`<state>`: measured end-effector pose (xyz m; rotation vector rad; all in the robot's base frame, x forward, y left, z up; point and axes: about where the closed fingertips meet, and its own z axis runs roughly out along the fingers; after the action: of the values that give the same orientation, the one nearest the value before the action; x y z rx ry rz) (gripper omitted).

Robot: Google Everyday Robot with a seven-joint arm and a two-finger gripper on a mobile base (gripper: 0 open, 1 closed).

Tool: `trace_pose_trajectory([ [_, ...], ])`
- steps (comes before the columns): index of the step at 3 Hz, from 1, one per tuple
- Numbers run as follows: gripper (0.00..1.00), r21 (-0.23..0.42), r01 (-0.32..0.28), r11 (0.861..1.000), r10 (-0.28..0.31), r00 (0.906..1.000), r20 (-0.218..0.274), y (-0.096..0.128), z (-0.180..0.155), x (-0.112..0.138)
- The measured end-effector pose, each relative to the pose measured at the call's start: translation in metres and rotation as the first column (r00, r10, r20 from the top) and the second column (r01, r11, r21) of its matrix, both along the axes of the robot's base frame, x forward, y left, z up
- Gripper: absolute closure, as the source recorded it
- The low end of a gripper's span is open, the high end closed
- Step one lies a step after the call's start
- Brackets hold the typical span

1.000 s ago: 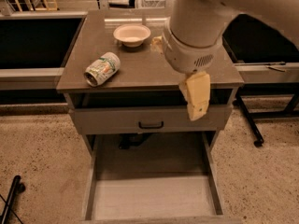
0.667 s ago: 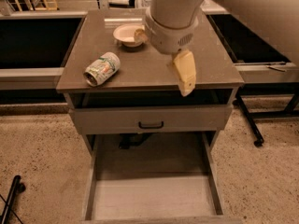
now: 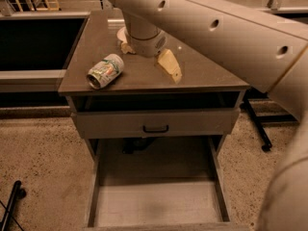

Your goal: Place 7up can into middle drawer

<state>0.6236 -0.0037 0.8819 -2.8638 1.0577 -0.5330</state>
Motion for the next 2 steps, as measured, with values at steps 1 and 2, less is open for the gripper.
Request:
trace_pose_trajectory([
  [1, 0.00, -0.079, -0.043, 0.996, 0.043, 0.9991, -0.006, 0.011, -0.020, 0.029],
  [2, 0.00, -0.053, -0.102, 0.993, 0.098, 0.9921, -0.078, 0.051, -0.031, 0.042],
])
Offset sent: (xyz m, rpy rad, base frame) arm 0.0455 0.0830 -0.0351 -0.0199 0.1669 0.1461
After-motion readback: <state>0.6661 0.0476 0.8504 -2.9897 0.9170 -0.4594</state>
